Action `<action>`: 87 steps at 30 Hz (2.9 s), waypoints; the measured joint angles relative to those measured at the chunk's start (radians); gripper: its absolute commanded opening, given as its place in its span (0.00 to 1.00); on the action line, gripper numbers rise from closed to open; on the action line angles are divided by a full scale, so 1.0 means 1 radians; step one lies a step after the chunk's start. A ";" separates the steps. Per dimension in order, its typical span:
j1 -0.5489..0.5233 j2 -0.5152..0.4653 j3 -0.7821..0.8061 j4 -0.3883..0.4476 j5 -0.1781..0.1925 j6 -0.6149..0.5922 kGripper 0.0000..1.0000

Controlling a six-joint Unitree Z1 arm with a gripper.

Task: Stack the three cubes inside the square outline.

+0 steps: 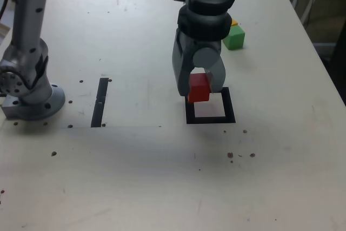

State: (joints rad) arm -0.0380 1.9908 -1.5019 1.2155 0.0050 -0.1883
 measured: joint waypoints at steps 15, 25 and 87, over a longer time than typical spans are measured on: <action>-0.012 0.029 0.020 -0.095 0.049 0.035 0.39; -0.012 0.047 0.020 -0.098 0.056 0.048 0.43; 0.382 0.057 -0.301 0.135 0.128 0.225 0.99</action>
State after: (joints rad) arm 0.3443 2.0481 -1.8027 1.3509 0.1328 0.0364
